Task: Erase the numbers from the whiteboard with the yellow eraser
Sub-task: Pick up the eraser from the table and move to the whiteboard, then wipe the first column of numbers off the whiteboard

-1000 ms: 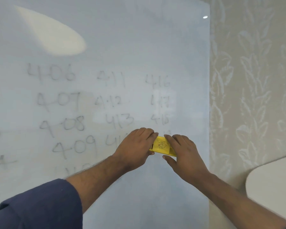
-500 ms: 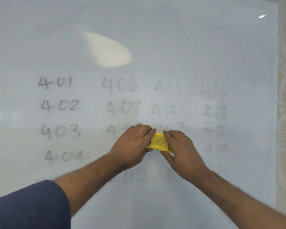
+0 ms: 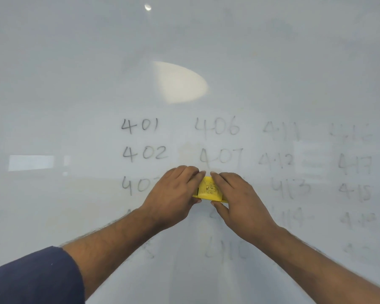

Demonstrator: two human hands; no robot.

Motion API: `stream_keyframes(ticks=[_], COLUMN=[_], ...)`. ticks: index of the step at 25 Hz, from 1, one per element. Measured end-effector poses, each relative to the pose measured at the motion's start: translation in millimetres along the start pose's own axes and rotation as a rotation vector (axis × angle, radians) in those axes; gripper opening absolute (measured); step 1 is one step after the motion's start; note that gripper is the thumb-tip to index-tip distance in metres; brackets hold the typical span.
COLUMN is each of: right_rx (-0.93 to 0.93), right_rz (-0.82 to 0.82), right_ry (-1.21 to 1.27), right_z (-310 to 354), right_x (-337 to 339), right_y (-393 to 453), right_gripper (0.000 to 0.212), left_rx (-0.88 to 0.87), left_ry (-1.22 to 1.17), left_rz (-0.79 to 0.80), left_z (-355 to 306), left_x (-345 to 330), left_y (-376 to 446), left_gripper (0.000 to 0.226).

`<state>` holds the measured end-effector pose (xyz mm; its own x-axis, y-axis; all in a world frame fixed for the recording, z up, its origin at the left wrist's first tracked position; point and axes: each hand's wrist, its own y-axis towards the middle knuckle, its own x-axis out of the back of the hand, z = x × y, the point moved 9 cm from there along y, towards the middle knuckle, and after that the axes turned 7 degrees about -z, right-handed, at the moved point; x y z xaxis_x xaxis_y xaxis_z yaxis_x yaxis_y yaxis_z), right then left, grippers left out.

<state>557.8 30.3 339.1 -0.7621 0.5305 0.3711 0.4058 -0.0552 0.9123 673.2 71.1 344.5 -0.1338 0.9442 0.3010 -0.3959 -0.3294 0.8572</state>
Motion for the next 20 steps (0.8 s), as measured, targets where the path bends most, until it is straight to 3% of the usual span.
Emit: stream_keyframes(ticks=[13,20], right_rx=[0.189,0.257], right_rz=[0.003,-0.117], right_ry=[0.036,0.013], right_z=[54,48], right_x=[-43,-28], right_y=[66,109], right_gripper=[0.054,0.063], left_rx=[0.086,0.251], left_ry=[0.087,0.157], left_rz=[-0.008,-0.009], left_z=[69,143], left_x=[27,47], left_y=[-15,-20], left_gripper=[0.061,0.087])
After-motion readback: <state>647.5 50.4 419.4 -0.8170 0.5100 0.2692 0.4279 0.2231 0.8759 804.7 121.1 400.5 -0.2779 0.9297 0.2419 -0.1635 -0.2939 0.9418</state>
